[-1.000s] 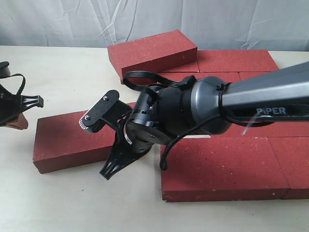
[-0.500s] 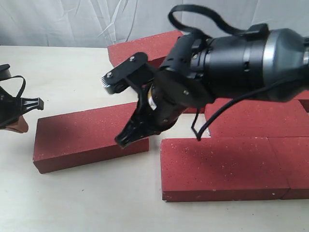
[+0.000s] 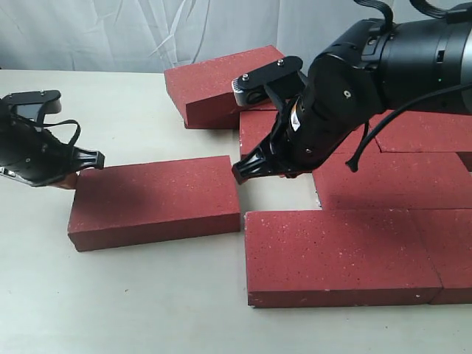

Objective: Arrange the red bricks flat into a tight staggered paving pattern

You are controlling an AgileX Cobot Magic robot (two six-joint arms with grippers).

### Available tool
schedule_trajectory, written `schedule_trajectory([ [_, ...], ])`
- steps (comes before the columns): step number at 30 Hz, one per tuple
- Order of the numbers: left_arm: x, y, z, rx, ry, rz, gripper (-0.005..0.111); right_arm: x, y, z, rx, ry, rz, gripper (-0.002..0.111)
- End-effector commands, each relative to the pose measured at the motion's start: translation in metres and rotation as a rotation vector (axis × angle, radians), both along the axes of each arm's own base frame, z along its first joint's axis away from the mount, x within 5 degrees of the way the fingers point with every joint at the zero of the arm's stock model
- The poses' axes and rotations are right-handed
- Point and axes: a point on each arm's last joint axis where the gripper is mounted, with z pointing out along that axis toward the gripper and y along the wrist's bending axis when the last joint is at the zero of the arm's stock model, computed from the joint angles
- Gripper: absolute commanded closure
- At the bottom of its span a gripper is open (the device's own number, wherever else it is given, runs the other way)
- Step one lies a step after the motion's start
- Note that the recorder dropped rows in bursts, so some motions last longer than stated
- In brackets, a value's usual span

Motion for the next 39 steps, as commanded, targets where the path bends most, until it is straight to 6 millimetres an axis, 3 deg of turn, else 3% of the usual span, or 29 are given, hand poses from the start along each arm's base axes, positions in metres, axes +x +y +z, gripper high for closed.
schedule_trajectory([
  [1,0.001,-0.011,0.001,-0.012,-0.033,-0.011,0.107,0.001,-0.002,0.003,0.012,-0.017,0.001,0.109],
  [12,0.005,-0.024,0.004,0.026,-0.126,-0.104,0.107,0.001,-0.002,0.002,0.016,-0.015,-0.001,0.109],
  [22,0.009,-0.006,0.004,0.184,-0.17,-0.235,0.107,0.0,-0.001,0.002,0.007,-0.005,0.019,0.109],
  [28,0.009,0.009,0.003,0.178,-0.137,-0.177,0.107,-0.001,-0.001,0.002,0.004,-0.005,0.03,0.109],
  [34,0.008,0.003,0.002,0.104,-0.114,-0.099,0.107,-0.001,0.0,0.002,0.013,-0.003,0.027,0.109],
  [39,0.006,-0.013,-0.025,0.046,-0.013,-0.099,0.107,-0.001,0.0,0.002,0.012,-0.003,0.031,0.109],
])
